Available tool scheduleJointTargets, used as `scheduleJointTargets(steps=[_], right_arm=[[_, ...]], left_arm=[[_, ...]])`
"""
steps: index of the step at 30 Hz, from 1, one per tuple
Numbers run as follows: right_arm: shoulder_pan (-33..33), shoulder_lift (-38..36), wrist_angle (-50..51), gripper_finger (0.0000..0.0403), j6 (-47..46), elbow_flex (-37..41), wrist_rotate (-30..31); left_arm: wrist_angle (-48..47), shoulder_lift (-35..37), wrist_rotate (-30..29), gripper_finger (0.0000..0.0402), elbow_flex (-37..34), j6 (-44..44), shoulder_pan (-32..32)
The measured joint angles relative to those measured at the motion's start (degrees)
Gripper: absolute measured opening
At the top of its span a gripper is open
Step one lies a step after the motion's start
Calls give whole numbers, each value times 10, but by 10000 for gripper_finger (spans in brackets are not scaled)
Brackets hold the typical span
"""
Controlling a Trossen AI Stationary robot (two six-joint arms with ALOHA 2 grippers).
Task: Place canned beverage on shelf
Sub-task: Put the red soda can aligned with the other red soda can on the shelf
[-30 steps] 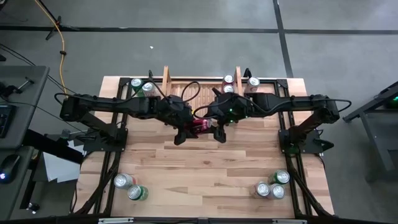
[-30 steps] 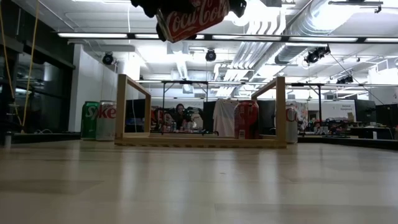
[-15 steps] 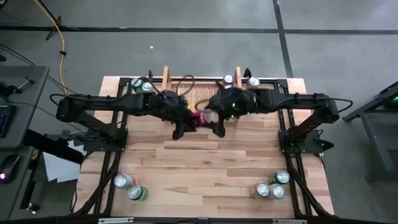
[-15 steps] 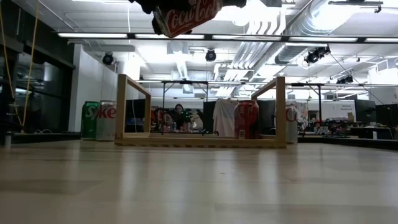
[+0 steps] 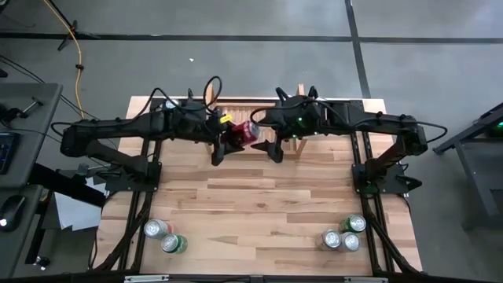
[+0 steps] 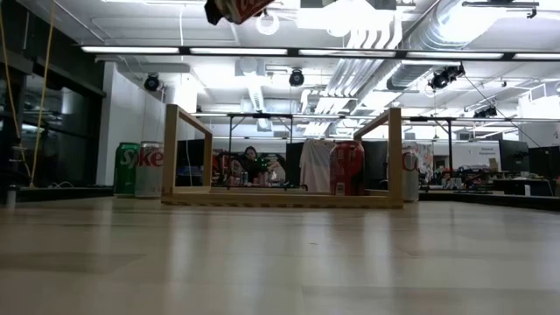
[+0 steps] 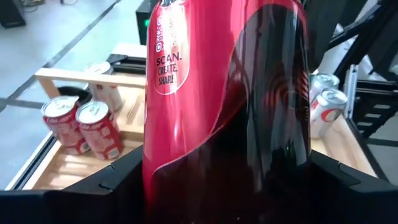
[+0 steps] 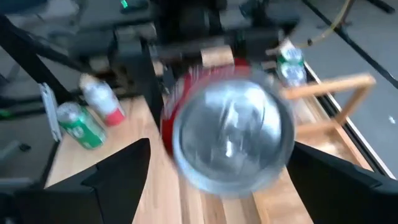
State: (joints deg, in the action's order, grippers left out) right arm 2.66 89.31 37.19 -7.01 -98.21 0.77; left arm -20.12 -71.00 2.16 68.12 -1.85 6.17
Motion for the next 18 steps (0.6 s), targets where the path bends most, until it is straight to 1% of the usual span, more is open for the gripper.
scheduleJointTargets(steps=[3,6,10,15,18], right_arm=[[0,0,-23,350,3,0,-9],[0,0,-22,350,4,0,-16],[0,0,-23,351,0,0,-67],[-4,1,-23,351,0,0,-73],[-4,1,-23,343,0,0,-73]], left_arm=[[4,-4,13,282,0,0,-6],[12,-9,25,282,-1,0,-15],[42,-14,27,282,-1,1,-23],[59,-14,22,282,-1,5,-23],[61,-14,23,282,-1,6,-23]])
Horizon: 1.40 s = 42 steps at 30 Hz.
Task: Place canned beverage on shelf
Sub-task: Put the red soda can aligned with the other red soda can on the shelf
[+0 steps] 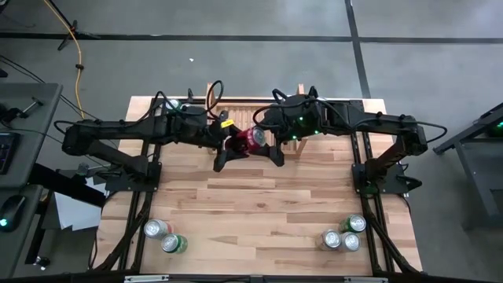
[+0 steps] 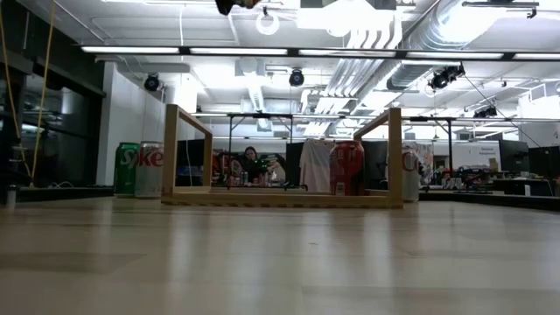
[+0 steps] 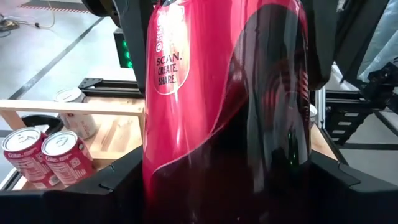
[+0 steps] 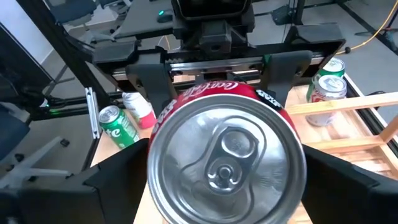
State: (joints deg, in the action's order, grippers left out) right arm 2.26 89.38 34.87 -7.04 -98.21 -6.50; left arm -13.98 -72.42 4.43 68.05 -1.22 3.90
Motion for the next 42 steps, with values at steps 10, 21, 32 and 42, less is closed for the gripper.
scheduleJointTargets(steps=[10,21,32,42], right_arm=[[0,2,0,287,-2,0,3],[5,3,70,287,24,2,20],[15,0,261,287,6,76,134],[110,5,208,287,-85,150,185]], left_arm=[[-3,0,0,282,0,4,0],[-59,28,1,384,0,6,14],[-59,157,-38,363,-53,-48,53],[159,243,-41,364,-211,-193,56]])
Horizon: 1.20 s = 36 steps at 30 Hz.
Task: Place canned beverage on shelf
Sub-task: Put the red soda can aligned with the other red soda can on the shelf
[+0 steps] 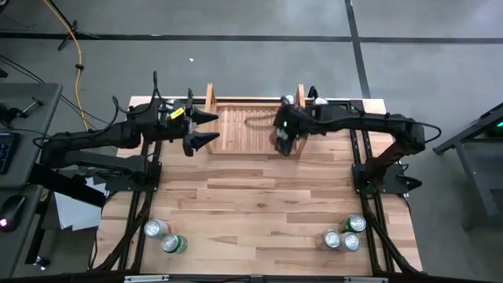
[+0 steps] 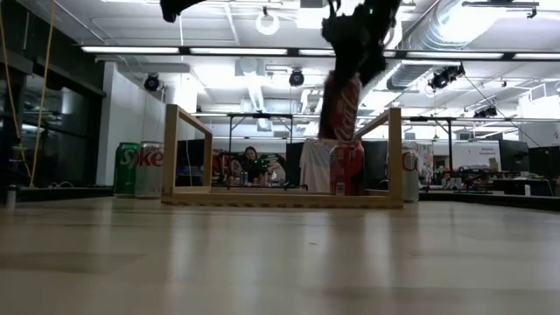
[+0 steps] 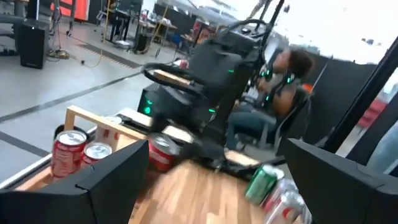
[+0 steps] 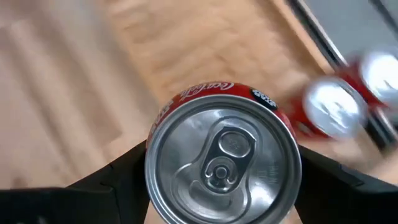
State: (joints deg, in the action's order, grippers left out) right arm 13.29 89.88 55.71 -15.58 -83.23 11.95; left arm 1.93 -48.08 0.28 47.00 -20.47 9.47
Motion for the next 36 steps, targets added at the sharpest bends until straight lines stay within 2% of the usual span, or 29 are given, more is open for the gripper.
scheduleJointTargets(steps=[4,8,14,20,25,36], right_arm=[[67,20,28,287,-51,-1,-28],[89,46,35,287,-41,0,-53],[80,73,17,287,54,0,-63],[77,77,21,287,249,0,-61],[76,83,33,287,352,-1,-63],[82,146,33,287,371,-1,-61]], left_arm=[[26,3,-9,364,-15,-20,0],[28,3,-10,365,-15,-20,0],[28,3,-10,365,-15,-26,0],[27,3,-10,365,-15,-30,0],[27,3,-10,365,-15,-30,0],[27,3,-10,365,-15,-34,0]])
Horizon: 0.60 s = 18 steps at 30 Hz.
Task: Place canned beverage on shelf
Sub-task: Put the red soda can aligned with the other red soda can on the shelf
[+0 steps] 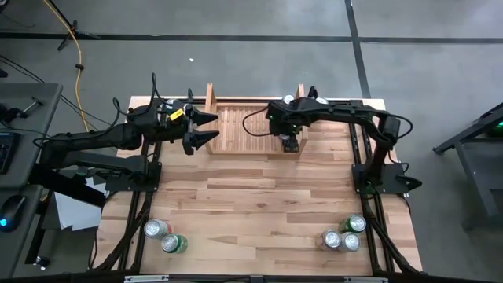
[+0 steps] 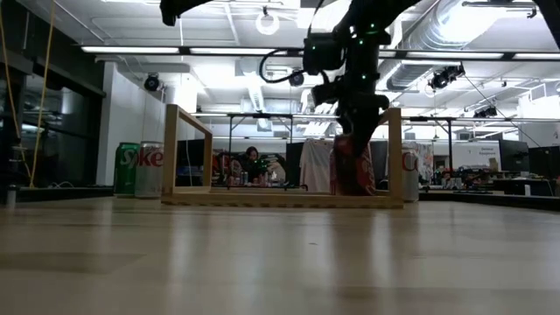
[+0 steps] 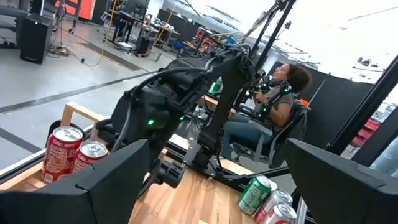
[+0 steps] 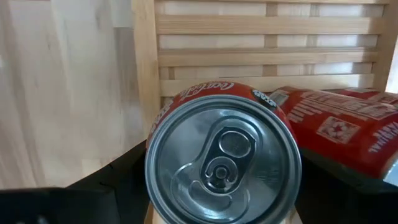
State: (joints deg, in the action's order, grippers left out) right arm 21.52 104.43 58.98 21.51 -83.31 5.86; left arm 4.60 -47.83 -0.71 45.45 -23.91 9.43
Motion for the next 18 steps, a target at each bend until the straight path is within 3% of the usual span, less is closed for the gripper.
scheduleJointTargets(steps=[8,18], right_arm=[[21,3,-5,288,-10,-1,-7],[25,3,-7,351,-9,0,0]], left_arm=[[0,0,0,365,0,-1,0],[0,0,0,365,0,0,0]])
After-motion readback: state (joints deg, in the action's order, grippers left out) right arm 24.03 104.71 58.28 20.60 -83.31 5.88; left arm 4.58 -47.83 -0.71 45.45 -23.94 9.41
